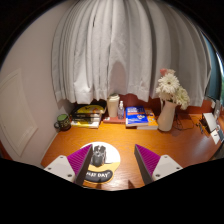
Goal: Arrange mouse
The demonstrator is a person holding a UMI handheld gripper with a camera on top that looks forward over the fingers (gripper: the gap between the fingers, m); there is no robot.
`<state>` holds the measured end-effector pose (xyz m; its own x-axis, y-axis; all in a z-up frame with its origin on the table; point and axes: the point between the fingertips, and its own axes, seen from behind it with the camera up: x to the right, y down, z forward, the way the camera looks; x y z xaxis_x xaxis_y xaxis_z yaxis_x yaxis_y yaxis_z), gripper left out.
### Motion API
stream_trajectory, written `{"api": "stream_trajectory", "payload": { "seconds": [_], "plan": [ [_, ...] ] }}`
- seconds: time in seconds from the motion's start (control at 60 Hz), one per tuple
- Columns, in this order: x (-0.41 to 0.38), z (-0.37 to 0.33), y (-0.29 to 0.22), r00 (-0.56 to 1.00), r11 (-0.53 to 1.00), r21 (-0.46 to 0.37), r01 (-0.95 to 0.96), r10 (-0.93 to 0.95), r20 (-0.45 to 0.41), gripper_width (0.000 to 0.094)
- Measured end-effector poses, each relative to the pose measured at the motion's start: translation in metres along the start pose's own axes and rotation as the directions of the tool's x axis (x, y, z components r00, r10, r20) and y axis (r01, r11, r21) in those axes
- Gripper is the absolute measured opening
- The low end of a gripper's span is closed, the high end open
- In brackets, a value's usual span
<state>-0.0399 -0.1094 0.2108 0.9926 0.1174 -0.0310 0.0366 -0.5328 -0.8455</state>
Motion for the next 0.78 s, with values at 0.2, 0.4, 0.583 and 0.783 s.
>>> {"api": "stream_trajectory", "payload": {
  "seconds": [0.2,0.4,0.583,0.783],
  "plan": [
    [0.041,-0.064,-0.018,1.0,0.996,0.084,-0.022,0.022,0.005,0.0829],
    [0.076,-0.101,-0.011,0.998,0.993,0.108,-0.054,0.055,-0.007,0.0828],
    [0.1,-0.116,0.001,0.998,0.993,0.106,-0.053,0.057,-0.036,0.0828],
    [0.113,-0.124,0.003,0.997,0.992,0.115,-0.057,0.063,-0.045,0.0827]
  ]
}}
